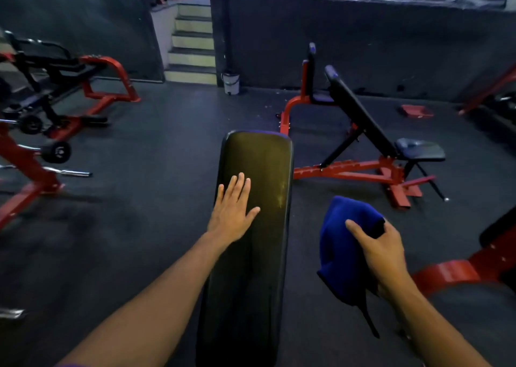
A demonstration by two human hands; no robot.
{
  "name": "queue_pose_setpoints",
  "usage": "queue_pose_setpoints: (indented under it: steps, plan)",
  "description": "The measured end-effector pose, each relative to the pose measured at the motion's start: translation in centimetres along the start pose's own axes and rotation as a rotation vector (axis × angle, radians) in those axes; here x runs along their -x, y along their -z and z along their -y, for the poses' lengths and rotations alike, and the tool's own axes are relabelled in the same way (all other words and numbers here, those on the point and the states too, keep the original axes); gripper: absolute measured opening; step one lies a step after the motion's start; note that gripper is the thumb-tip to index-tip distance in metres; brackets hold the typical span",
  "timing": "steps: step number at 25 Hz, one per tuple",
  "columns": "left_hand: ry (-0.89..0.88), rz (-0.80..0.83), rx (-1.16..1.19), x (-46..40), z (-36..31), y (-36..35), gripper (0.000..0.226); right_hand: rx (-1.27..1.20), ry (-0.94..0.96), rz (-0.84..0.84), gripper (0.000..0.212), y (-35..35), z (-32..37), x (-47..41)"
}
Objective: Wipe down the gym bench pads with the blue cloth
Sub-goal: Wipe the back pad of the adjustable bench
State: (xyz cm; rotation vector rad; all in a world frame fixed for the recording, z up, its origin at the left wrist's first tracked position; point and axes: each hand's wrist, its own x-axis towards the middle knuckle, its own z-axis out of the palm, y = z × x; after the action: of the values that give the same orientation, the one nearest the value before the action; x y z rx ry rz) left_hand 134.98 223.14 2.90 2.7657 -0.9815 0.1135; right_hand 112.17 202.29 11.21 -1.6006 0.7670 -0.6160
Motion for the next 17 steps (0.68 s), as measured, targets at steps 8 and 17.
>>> queue_pose_setpoints:
  steps: [8,17]
  plan:
    - [-0.065,-0.126,-0.009,-16.3,7.0,-12.6,0.076,0.329,0.114,-0.185,0.025,-9.4,2.8,-21.2]
    - [-0.048,-0.288,-0.127,-17.4,8.1,-16.0,0.084,0.611,0.51,0.492,0.023,-23.1,1.3,-38.8]
